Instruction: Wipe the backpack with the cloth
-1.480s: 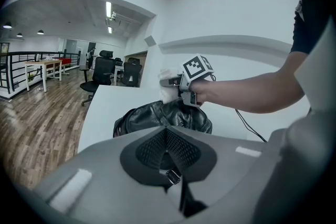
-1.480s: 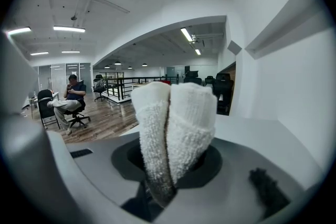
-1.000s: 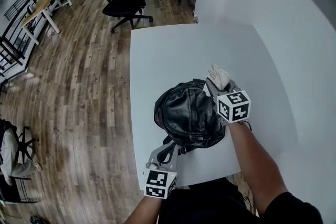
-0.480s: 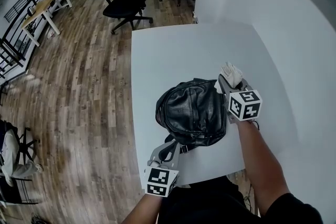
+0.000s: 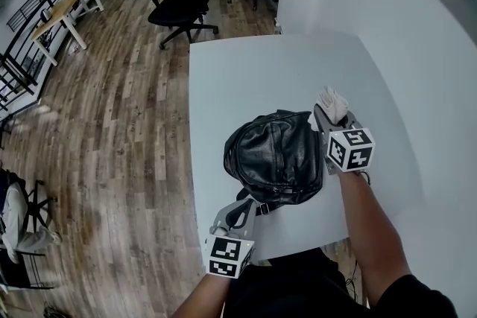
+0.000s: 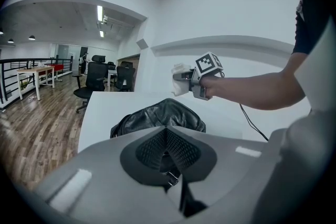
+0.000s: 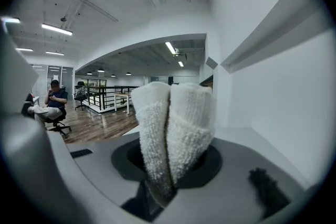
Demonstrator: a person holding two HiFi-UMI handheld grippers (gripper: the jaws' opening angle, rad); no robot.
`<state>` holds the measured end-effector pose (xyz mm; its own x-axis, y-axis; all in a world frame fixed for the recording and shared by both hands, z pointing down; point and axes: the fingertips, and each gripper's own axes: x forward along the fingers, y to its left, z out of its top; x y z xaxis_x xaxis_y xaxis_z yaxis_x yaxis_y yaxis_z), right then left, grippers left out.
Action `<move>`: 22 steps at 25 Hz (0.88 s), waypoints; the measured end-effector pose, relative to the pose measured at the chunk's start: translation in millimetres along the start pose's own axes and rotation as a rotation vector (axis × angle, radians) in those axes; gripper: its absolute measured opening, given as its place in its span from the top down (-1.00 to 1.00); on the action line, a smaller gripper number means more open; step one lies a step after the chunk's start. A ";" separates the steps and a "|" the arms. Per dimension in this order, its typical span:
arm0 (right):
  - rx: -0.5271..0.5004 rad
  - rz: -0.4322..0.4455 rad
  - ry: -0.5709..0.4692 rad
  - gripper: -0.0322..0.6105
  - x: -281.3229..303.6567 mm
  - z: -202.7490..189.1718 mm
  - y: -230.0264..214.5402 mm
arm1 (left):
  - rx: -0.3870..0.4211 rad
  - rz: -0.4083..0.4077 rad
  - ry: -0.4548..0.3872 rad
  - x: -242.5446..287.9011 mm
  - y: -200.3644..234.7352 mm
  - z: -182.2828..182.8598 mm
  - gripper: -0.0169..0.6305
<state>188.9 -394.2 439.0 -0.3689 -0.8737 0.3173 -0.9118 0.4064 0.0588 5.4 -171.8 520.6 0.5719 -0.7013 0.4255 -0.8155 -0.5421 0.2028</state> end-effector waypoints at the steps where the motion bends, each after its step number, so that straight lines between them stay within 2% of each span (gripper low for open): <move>1: -0.002 0.002 -0.003 0.59 -0.3 1.1 1.9 | -0.001 0.003 -0.001 -0.8 0.8 0.0 0.93; 5: 0.013 0.023 -0.029 0.59 -4.9 8.7 16.1 | -0.006 0.010 -0.005 -5.7 2.3 -0.9 0.93; 10: 0.050 0.108 -0.061 0.59 -4.0 8.8 59.3 | -0.007 0.021 -0.008 -13.2 3.4 -4.2 0.93; 22: 0.016 0.317 0.060 0.59 35.4 -49.4 171.7 | -0.043 0.072 0.005 -24.4 17.5 -17.0 0.93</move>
<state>28.3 -342.1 507.1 -0.6238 -0.6870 0.3727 -0.7563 0.6508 -0.0663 -24.4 -156.2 528.8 0.5117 -0.7350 0.4449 -0.8574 -0.4704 0.2089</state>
